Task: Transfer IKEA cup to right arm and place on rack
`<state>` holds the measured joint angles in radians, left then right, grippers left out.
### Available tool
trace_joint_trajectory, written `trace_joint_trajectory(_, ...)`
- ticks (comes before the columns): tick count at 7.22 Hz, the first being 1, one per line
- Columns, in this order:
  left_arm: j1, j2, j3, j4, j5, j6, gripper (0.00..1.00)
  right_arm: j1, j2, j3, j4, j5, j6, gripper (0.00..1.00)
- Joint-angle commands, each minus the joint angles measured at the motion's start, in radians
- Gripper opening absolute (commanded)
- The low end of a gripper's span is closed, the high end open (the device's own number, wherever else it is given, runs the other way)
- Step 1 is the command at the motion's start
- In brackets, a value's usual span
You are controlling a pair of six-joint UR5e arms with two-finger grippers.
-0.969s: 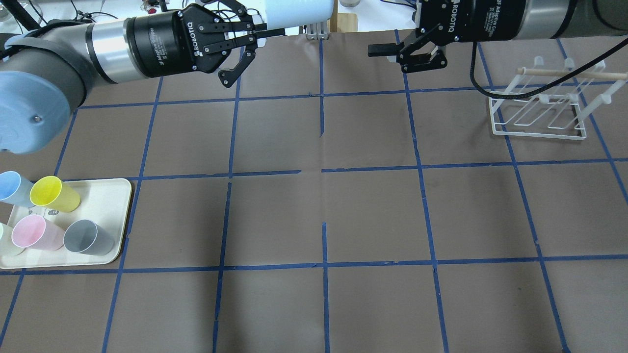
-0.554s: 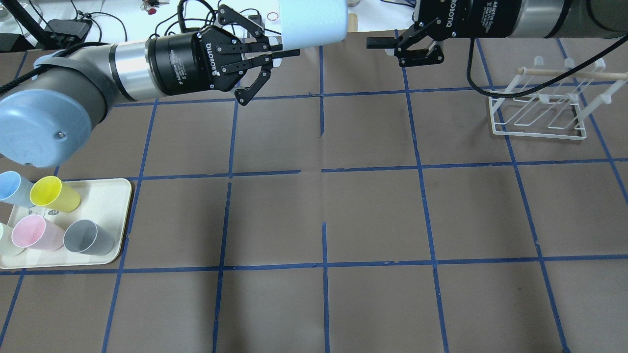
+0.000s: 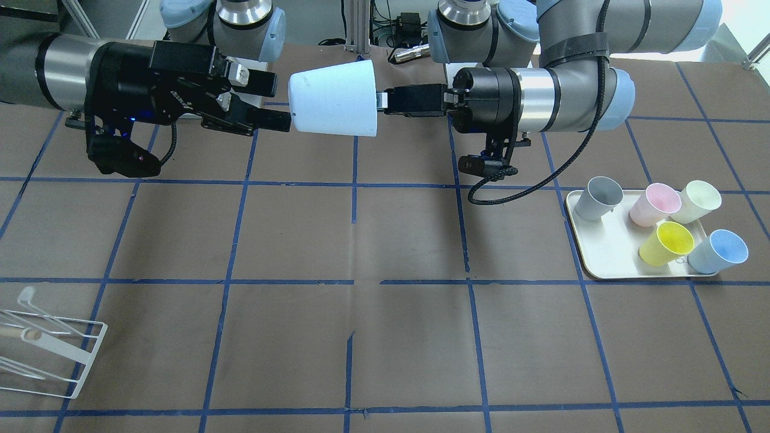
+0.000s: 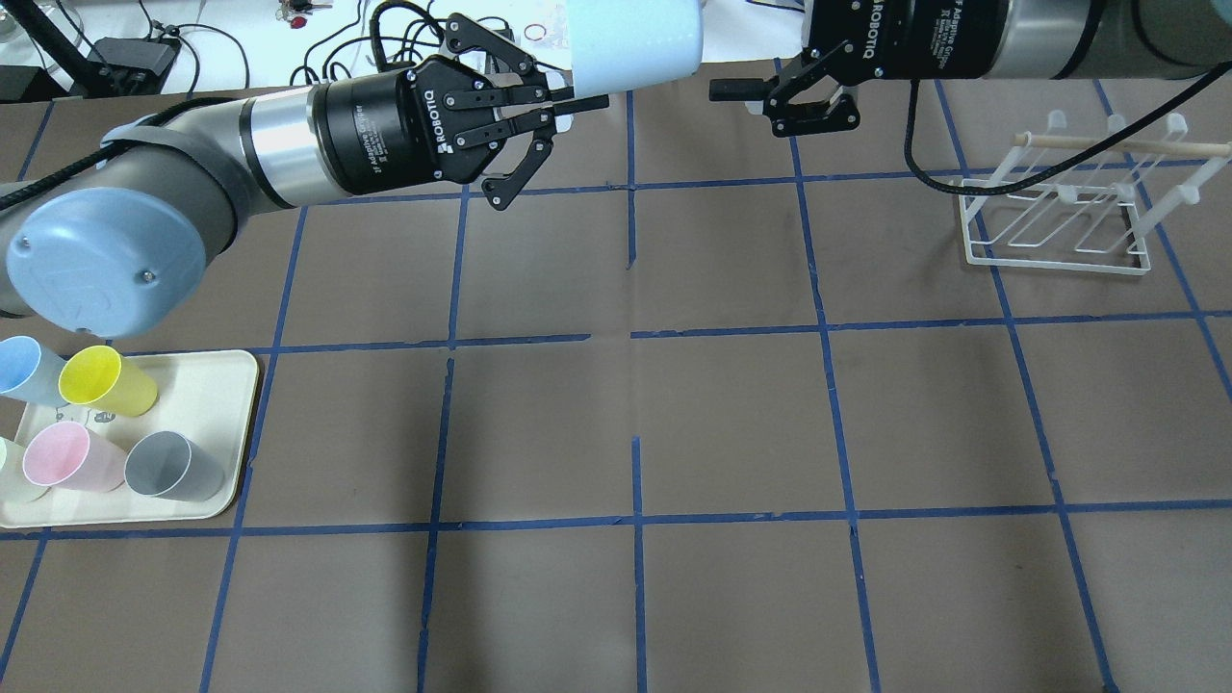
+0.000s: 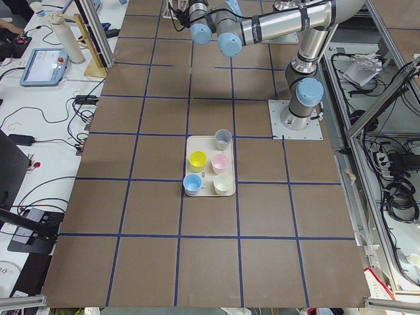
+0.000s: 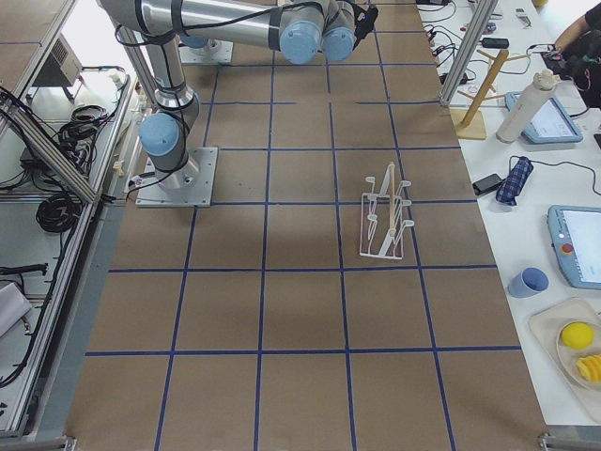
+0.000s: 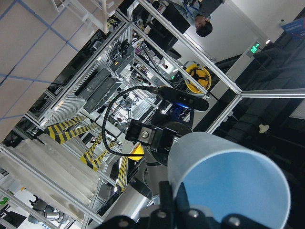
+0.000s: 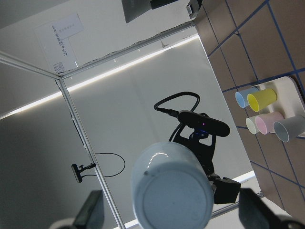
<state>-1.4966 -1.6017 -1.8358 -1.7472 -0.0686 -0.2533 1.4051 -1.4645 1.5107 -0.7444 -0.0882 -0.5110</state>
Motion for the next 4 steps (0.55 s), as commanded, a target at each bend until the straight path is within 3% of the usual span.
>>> trace_joint_trajectory(1,-0.002,-0.009,0.000,0.002,-0.004,0.005,0.00,0.035,0.001,-0.001,-0.001,0.008,0.002,1.00)
trace_joint_trajectory(4,-0.002,-0.001,0.000,0.000,-0.004,0.005,0.00,0.035,0.009,-0.006,-0.012,0.008,0.002,1.00)
